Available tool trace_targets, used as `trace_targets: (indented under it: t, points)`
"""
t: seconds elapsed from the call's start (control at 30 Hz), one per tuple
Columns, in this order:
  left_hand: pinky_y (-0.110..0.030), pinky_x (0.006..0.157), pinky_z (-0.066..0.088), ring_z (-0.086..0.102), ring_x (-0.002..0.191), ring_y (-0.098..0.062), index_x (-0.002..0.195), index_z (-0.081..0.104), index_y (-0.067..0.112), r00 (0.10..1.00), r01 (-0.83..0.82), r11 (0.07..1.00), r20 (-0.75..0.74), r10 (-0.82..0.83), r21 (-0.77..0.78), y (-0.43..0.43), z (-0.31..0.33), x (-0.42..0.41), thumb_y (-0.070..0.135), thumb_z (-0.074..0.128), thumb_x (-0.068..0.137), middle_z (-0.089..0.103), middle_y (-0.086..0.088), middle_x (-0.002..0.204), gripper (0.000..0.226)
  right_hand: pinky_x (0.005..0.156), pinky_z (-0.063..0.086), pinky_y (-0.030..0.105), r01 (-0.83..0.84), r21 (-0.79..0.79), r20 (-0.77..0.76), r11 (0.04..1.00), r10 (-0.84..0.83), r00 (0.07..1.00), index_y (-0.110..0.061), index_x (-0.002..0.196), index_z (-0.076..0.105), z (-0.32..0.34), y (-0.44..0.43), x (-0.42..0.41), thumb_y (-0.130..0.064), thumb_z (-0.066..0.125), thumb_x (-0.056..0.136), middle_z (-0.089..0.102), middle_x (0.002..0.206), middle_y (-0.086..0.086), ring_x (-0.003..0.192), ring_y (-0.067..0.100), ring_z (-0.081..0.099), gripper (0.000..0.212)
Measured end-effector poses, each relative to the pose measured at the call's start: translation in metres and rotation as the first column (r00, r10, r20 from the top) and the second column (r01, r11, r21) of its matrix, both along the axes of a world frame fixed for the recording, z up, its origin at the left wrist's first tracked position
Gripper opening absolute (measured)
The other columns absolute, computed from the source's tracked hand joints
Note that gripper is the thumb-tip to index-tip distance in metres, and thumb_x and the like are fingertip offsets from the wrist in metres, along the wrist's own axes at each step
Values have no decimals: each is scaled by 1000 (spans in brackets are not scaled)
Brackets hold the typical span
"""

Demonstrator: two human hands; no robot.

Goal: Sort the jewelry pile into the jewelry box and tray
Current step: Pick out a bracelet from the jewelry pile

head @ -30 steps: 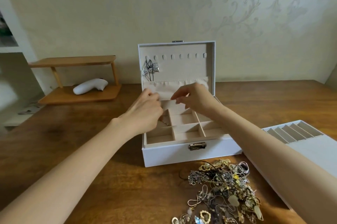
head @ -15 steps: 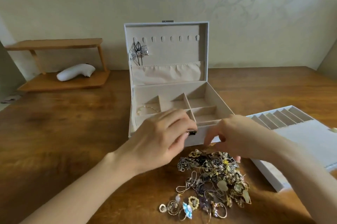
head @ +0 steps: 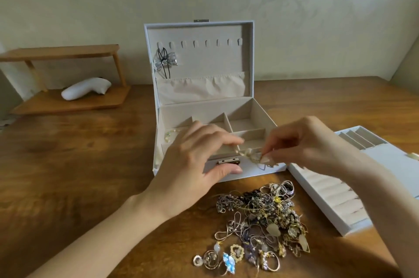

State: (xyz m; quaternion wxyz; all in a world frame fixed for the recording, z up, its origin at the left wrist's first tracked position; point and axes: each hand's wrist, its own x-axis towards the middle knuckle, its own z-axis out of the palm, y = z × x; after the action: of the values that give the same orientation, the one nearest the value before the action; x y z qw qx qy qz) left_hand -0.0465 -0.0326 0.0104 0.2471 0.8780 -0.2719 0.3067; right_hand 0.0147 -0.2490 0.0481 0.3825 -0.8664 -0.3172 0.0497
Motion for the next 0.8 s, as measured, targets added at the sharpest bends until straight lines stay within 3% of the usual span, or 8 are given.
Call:
trace_targets:
  t: [0.17,0.3,0.37,0.47,0.53,0.67,0.8]
  points:
    - [-18,71,43,50,80,3,93,69,17,999,24,986,-20,-28,-166,-4,9,1,35,62,82,59,20,86,22,46,45,21,-42,353,-352,935,174,920,-1,73,67,-3,7,0,0,68,76,68,67,16,55,20,59,3]
    - [-23,70,49,61,78,-13,83,69,22,949,-72,878,-303,-86,-474,-1,17,1,30,66,77,68,9,77,10,48,48,21,-24,539,-482,842,331,811,-6,83,70,-13,15,2,-24,79,70,66,75,15,57,16,59,24]
    - [-26,73,53,66,78,-16,81,69,20,913,-123,801,-383,-140,-586,1,19,4,26,66,75,71,4,76,9,51,47,21,-46,578,-470,815,377,798,-14,89,72,-18,18,4,-32,86,62,64,80,15,61,15,57,35]
    - [-15,69,51,68,74,-9,80,68,13,886,-179,705,-424,-187,-686,3,23,8,16,68,77,72,-1,73,4,46,43,20,16,566,-373,825,239,896,-12,86,71,-20,25,4,-23,86,61,64,78,23,54,15,54,31]
    - [-13,67,49,68,73,-7,82,68,9,881,-199,684,-434,-189,-702,6,24,10,12,68,79,73,-1,73,5,41,41,20,72,571,-307,818,131,943,-8,86,67,-18,30,2,-16,79,63,68,75,19,48,14,52,27]
    - [-13,67,49,66,72,-9,87,67,0,890,-206,643,-414,-191,-738,10,29,14,11,68,80,73,-3,72,13,47,42,21,80,544,-134,835,-7,991,-15,83,69,-11,34,2,-29,77,59,67,66,-6,53,14,50,29]
    - [-12,71,48,64,73,-4,89,65,3,894,-190,632,-398,-204,-751,7,35,16,18,69,78,70,3,74,19,50,45,20,96,613,-128,784,-21,992,-10,72,70,0,39,6,-22,77,60,70,66,5,52,10,54,18]
